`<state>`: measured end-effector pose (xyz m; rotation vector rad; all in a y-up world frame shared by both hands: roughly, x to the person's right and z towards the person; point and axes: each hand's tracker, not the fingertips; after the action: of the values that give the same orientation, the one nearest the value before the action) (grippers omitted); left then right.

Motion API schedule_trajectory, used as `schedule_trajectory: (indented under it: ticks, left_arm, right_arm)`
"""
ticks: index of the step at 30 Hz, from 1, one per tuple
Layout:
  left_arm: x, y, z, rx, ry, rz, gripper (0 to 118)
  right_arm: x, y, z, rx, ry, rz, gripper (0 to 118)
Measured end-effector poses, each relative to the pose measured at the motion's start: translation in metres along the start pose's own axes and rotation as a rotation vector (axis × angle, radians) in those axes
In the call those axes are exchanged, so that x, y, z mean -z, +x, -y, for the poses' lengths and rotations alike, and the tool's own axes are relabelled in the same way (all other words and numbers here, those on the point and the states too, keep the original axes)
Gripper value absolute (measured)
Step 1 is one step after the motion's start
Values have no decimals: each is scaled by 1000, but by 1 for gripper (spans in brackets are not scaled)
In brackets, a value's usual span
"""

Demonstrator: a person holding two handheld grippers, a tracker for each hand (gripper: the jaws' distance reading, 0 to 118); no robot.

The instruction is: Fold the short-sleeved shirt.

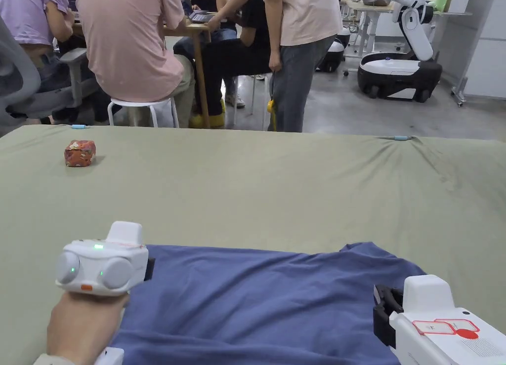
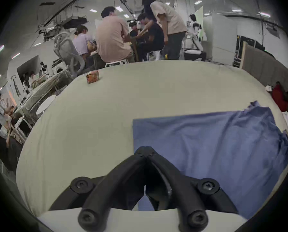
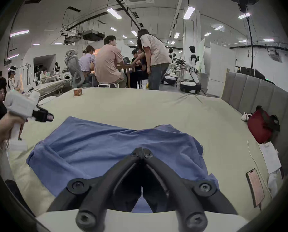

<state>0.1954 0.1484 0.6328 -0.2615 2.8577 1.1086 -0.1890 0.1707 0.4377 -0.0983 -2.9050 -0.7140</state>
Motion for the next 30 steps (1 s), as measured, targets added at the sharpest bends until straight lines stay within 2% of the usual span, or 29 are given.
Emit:
schedule_trajectory:
  ticks: [1, 3, 4, 5, 8, 10, 12, 13, 14, 15, 16, 17, 18, 19, 20, 21, 22, 23, 25, 26, 27, 28, 29, 30]
  left_arm:
    - [15, -1, -10, 9, -26, -3, 6]
    - [42, -2, -25, 8, -31, -23, 76]
    - [51, 1, -32, 17, -38, -43, 102]
    - [65, 2, -37, 17, -55, -70, 112]
    - [98, 8, -44, 24, -112, -91, 106]
    - [117, 15, -43, 48, -153, -113, 85]
    - [125, 19, -37, 61, -208, -68, 76]
    - [119, 17, -38, 23, -196, -33, 67]
    - [113, 19, -41, -22, -195, -24, 52]
    - [107, 24, -42, -9, -196, -22, 32]
    - [101, 28, -41, 92, -162, -20, 0]
    - [94, 36, -37, 174, -135, -87, 0]
    - [89, 40, -35, 196, -130, -76, 0]
    - [84, 42, -35, 166, -141, -52, 0]
    - [80, 38, -34, 143, -136, -24, 0]
    - [74, 38, -33, 129, -125, -22, 0]
    - [68, 38, -32, 116, -110, -29, 0]
    - [63, 37, -31, 117, -108, -23, 0]
    - [62, 31, -30, 116, -107, -19, 0]
    - [58, 30, -29, 116, -107, -23, 0]
    - [56, 28, -28, 112, -107, -23, 0]
    - [55, 25, -27, 102, -111, -18, 0]
    - [52, 24, -26, 94, -113, -13, 0]
    - [48, 24, -25, 92, -114, -11, 0]
  right_arm:
    - [6, 4, -1, -6, -5, 4, 0]
    - [14, 15, -3, -13, -19, 7, 0]
    - [21, 20, -4, -15, -30, 7, 0]
    - [28, 24, -5, -20, -45, 9, 0]
    - [42, 41, -6, -28, -81, 21, 0]
    - [51, 56, -6, -22, -118, 35, 0]
    - [61, 78, -9, -22, -146, 114, 0]
    - [68, 92, -12, -8, -160, 166, 0]
    - [74, 111, -15, 9, -178, 195, 0]
    - [80, 125, -18, 33, -181, 219, 0]
    - [89, 141, -23, 65, -187, 233, 1]
    - [101, 153, -28, 100, -215, 225, 16]
    - [110, 164, -32, 128, -243, 204, 45]
    - [122, 173, -34, 154, -287, 148, 84]
    - [136, 178, -35, 163, -340, 99, 118]
    - [146, 180, -34, 172, -370, 65, 114]
    - [145, 187, -35, 162, -349, 48, 103]
    - [148, 188, -33, 156, -351, 56, 99]
    - [157, 185, -25, 112, -412, 48, 104]
    - [183, 177, -25, 87, -470, 52, 95]
    - [191, 177, -21, 86, -559, 60, 73]
    - [195, 177, -14, 105, -641, 75, 47]
    - [192, 179, -8, 135, -656, 58, 38]
    - [192, 177, -13, 152, -572, 62, 16]
